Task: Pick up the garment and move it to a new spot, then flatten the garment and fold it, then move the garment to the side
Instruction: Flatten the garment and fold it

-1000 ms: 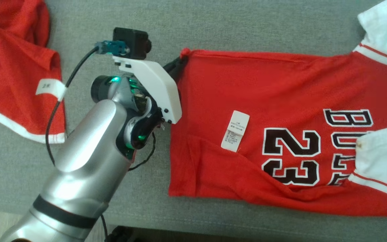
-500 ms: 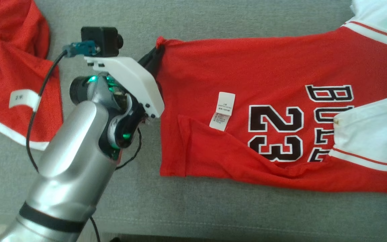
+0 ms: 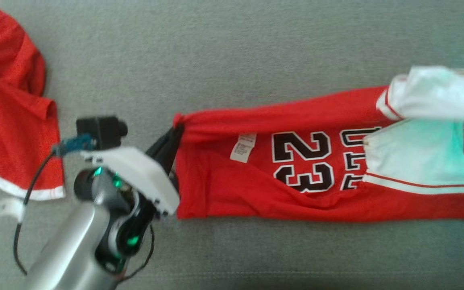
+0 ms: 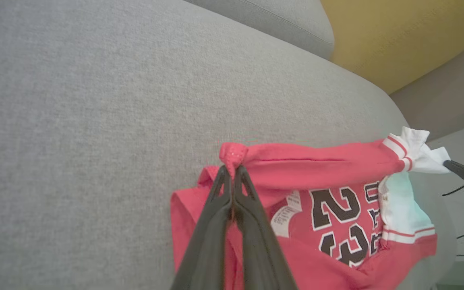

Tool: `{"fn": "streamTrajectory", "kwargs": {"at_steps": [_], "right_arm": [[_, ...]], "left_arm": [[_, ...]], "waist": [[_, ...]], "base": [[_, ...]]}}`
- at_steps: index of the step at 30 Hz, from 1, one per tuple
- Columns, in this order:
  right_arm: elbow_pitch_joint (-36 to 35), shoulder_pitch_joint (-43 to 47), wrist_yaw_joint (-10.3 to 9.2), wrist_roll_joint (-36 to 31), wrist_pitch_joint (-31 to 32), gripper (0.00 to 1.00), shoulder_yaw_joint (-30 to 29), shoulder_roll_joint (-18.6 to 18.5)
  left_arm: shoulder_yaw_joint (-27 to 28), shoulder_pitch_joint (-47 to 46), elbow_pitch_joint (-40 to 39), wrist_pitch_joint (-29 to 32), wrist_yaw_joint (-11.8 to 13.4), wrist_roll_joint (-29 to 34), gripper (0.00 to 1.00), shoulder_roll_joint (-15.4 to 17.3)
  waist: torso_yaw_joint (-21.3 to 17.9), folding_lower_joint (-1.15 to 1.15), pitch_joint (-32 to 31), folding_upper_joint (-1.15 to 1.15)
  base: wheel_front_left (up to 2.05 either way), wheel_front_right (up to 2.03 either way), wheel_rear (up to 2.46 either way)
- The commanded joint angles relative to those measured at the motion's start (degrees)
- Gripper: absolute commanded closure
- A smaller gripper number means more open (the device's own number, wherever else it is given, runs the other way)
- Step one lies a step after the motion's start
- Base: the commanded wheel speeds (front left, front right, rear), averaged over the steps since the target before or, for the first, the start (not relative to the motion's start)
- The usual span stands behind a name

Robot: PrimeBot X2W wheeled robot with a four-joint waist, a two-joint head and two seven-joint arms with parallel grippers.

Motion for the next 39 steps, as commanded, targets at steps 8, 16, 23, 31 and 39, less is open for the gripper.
{"fn": "streamTrajectory", "kwargs": {"at_steps": [8, 16, 23, 31, 39], "right_arm": [[-6.5, 8.1, -0.04, -0.3, 4.5, 0.00, -0.9, 3.0], [-6.4, 5.6, -0.04, -1.1, 7.8, 0.00, -4.9, 6.1], [1.6, -0.1, -0.04, -4.6, 11.3, 0.00, -8.5, 11.4], [10.8, -4.2, -0.04, -10.3, 12.9, 0.00, -9.7, 14.9], [12.6, -0.8, -0.04, -10.4, 16.4, 0.00, -7.5, 12.3]], "left_arm": [[3.0, 6.4, -6.4, -0.3, 2.6, -0.8, 0.00, 3.3], [2.3, 7.1, -2.2, -11.8, 4.4, 9.4, 0.00, 4.7], [1.3, 8.8, 0.8, -26.8, 4.1, 14.3, 0.00, 0.1], [-1.2, 9.8, 5.0, -30.5, 2.1, 20.9, 0.00, -5.6], [1.2, 12.9, 6.0, -30.5, -2.0, 26.0, 0.00, -9.2]], "waist": [[-2.0, 0.00, -1.2, 0.00], [-2.5, 0.00, -1.5, 0.00], [-1.8, 0.00, -1.3, 0.00], [1.0, 0.00, -1.1, 0.00], [3.4, 0.00, -1.9, 0.00]], "base": [[0.00, 0.00, 0.00], [0.00, 0.00, 0.00], [0.00, 0.00, 0.00], [0.00, 0.00, 0.00], [0.00, 0.00, 0.00]]}}
